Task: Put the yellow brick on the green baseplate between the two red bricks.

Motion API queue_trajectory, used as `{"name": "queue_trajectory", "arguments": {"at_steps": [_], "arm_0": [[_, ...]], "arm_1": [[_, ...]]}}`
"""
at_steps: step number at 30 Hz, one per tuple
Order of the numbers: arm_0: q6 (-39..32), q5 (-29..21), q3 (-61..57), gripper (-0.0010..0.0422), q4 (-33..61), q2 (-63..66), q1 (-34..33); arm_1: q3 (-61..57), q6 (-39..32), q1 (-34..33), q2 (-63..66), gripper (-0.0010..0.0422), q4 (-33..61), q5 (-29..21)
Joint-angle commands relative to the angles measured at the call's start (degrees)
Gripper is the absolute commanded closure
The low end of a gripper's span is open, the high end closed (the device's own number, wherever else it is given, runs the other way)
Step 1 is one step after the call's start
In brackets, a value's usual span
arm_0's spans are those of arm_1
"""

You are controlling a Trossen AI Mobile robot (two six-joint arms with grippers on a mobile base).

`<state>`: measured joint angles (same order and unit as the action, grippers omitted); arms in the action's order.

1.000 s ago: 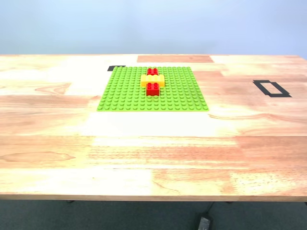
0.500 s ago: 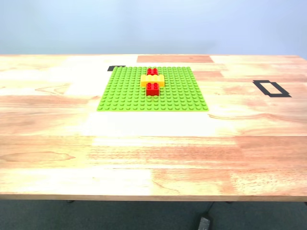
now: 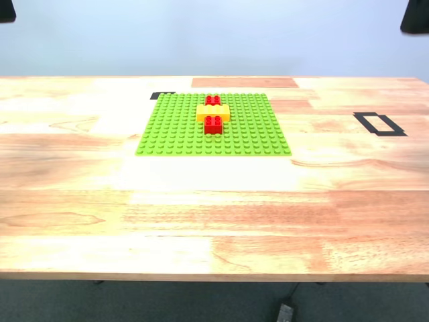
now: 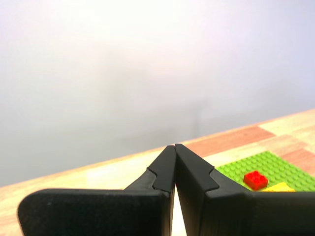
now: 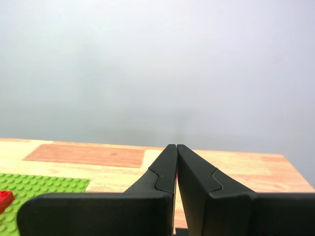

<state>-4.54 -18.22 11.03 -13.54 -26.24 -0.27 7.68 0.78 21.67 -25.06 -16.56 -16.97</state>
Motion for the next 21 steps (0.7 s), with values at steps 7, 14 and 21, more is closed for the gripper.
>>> {"name": "queue_trajectory", "arguments": {"at_steps": [7, 14, 21], "arm_0": [[2.23, 0.26, -6.05, 0.0412, -2.58, 0.81, 0.0], [3.26, 0.28, -7.91, 0.0413, -2.51, 0.92, 0.0], [3.28, 0.26, -7.93, 0.0413, -2.05, 0.92, 0.0]], "arm_1": [[-5.44, -0.59, 0.02, 6.51, 0.0413, -1.42, 0.09], [-7.13, -2.03, 0.0, 9.14, 0.0413, 2.73, 0.07], [-7.13, -1.86, 0.0, 8.57, 0.0413, 2.89, 0.09]]}}
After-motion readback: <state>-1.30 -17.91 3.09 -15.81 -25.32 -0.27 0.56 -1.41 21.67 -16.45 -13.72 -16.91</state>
